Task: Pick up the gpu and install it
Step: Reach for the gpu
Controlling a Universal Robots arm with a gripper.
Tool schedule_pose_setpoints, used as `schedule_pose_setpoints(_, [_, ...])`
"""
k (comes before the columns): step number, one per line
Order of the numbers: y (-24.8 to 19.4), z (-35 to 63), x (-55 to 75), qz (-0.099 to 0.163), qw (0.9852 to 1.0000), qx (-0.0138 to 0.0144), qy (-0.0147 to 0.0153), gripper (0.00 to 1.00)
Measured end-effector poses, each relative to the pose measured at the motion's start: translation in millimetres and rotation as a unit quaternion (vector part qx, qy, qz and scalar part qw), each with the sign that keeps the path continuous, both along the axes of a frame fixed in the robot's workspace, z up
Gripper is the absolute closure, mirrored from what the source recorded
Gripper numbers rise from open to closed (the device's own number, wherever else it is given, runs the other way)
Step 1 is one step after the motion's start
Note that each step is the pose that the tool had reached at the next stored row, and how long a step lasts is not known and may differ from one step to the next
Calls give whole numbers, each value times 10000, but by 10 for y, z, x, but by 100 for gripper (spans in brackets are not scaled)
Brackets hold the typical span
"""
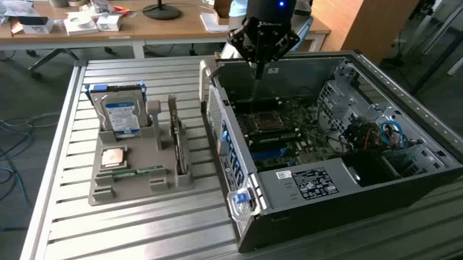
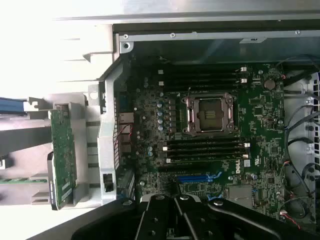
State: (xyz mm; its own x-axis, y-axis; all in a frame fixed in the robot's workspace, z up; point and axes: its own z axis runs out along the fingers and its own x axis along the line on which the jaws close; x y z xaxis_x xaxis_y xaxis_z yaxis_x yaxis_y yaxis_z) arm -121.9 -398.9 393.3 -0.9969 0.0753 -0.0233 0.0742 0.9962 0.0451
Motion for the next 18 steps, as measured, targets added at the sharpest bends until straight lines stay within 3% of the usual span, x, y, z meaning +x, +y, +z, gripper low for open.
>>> schedule_pose_setpoints(18, [1,-4,-63,0,10000,0,0,89])
